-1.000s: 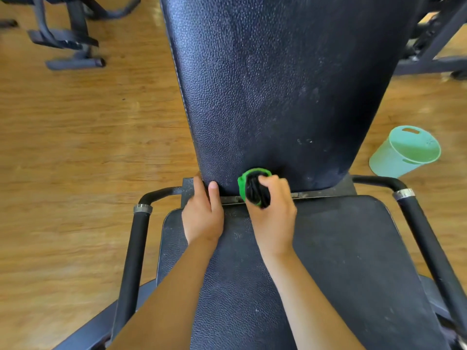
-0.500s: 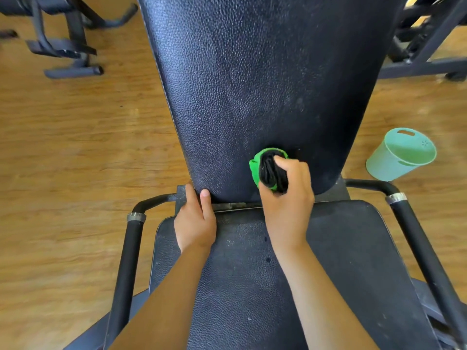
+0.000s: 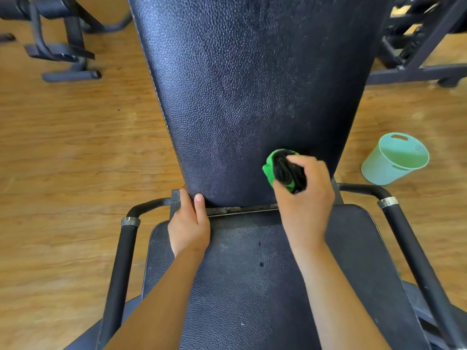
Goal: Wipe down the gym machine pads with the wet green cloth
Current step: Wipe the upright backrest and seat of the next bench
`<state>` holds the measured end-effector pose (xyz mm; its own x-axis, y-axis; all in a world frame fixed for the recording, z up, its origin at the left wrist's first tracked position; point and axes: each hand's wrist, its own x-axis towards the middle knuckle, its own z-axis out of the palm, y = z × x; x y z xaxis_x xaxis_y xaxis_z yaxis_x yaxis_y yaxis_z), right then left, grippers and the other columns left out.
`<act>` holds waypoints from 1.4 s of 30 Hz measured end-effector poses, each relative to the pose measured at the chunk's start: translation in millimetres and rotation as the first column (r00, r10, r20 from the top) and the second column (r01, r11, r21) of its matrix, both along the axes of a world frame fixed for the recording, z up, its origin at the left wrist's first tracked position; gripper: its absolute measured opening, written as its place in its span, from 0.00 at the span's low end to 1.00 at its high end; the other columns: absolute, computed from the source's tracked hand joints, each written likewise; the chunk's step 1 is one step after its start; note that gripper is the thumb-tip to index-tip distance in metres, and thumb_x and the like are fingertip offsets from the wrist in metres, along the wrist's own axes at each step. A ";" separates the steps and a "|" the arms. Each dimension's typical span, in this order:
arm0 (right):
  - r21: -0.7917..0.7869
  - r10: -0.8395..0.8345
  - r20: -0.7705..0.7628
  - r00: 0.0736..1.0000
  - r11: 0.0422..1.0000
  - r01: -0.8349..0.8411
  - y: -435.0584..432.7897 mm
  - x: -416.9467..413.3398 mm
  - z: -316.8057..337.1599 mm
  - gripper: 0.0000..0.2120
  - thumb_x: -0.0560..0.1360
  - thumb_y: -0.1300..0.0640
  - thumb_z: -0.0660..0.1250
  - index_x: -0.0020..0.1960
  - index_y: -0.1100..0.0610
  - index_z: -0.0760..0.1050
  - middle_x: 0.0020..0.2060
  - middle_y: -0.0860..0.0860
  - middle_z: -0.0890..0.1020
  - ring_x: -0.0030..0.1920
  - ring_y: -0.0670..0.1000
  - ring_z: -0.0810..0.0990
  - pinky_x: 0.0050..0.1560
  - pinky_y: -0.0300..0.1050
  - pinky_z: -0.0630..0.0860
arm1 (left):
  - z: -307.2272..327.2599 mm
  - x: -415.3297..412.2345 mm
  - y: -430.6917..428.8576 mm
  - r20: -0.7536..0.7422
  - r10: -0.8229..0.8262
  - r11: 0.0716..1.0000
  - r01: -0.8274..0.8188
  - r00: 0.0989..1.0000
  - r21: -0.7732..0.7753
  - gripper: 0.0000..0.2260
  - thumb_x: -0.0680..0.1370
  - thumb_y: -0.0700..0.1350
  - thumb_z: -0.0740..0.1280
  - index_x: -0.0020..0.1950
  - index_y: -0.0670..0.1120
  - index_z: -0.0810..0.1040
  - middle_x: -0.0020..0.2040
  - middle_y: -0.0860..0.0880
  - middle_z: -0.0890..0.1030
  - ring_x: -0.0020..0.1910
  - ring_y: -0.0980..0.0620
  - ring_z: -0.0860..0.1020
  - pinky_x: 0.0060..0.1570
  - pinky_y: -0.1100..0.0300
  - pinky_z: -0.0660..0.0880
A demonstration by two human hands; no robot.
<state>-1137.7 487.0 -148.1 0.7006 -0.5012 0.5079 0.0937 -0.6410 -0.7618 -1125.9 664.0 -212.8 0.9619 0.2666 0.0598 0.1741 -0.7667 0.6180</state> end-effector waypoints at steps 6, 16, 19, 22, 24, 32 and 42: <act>-0.021 0.060 -0.056 0.997 0.998 -0.062 4.8 -19.2 -51.0 0.16 0.66 0.68 0.75 0.52 0.61 0.78 0.44 0.56 0.77 0.46 0.56 0.77 0.50 0.42 0.73 | 2.2 -0.4 -1.0 -0.037 0.006 1.000 -0.007 0.999 -0.008 0.24 0.82 0.55 0.47 0.75 0.43 0.59 0.47 0.38 0.80 0.47 0.35 0.77 0.40 0.52 0.65; 0.027 -0.008 -0.058 0.998 1.000 0.010 -15.9 -14.2 -23.9 0.16 0.65 0.67 0.77 0.50 0.57 0.80 0.43 0.53 0.79 0.46 0.52 0.77 0.47 0.33 0.70 | -5.0 0.0 1.2 0.013 0.000 1.000 0.000 1.000 0.003 0.31 0.77 0.61 0.42 0.73 0.43 0.60 0.45 0.39 0.80 0.45 0.35 0.77 0.40 0.49 0.69; 0.071 -0.038 0.024 0.999 0.997 0.036 -22.2 -3.9 -7.0 0.15 0.67 0.67 0.75 0.52 0.58 0.80 0.46 0.54 0.80 0.49 0.47 0.74 0.52 0.26 0.66 | -6.3 0.9 1.5 0.019 0.003 1.000 -0.003 1.000 -0.003 0.30 0.77 0.61 0.42 0.71 0.44 0.62 0.43 0.39 0.80 0.43 0.35 0.77 0.39 0.49 0.69; 0.098 -0.038 0.031 0.999 0.995 0.035 -19.7 -9.0 -21.9 0.15 0.68 0.68 0.75 0.53 0.60 0.79 0.47 0.54 0.79 0.49 0.48 0.75 0.54 0.29 0.68 | -4.7 1.3 1.0 0.018 0.004 1.000 -0.004 1.000 -0.008 0.30 0.79 0.62 0.41 0.71 0.44 0.62 0.43 0.39 0.80 0.44 0.35 0.77 0.39 0.49 0.69; 0.108 -0.015 -0.032 0.999 0.994 0.018 -20.3 -20.7 -42.6 0.16 0.66 0.69 0.76 0.53 0.60 0.80 0.46 0.53 0.79 0.49 0.51 0.77 0.53 0.32 0.70 | -3.1 0.3 0.0 0.013 0.003 1.000 -0.003 1.000 -0.003 0.28 0.79 0.61 0.42 0.70 0.44 0.62 0.41 0.41 0.79 0.43 0.35 0.77 0.38 0.49 0.68; 0.117 -0.048 -0.200 0.979 0.991 0.073 -32.2 -29.0 -45.9 0.13 0.67 0.65 0.76 0.49 0.54 0.81 0.43 0.50 0.81 0.46 0.53 0.79 0.49 0.47 0.76 | -2.1 -0.6 -0.4 0.023 0.005 1.000 -0.005 1.000 0.007 0.26 0.78 0.60 0.43 0.67 0.45 0.62 0.42 0.38 0.80 0.43 0.34 0.77 0.39 0.49 0.69; 0.130 -0.089 -0.090 0.992 0.986 0.100 -53.1 -26.4 -41.8 0.17 0.68 0.70 0.72 0.55 0.57 0.80 0.49 0.51 0.81 0.52 0.53 0.78 0.55 0.39 0.72 | -3.9 0.1 0.4 0.026 -0.007 1.000 0.007 1.000 -0.008 0.27 0.77 0.60 0.43 0.67 0.45 0.62 0.43 0.38 0.80 0.43 0.34 0.77 0.41 0.46 0.72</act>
<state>-1164.2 433.9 -189.8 0.6838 -0.6268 0.3735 -0.0302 -0.5358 -0.8438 -1125.8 664.4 -216.7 0.9620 0.2601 0.0830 0.1520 -0.7627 0.6286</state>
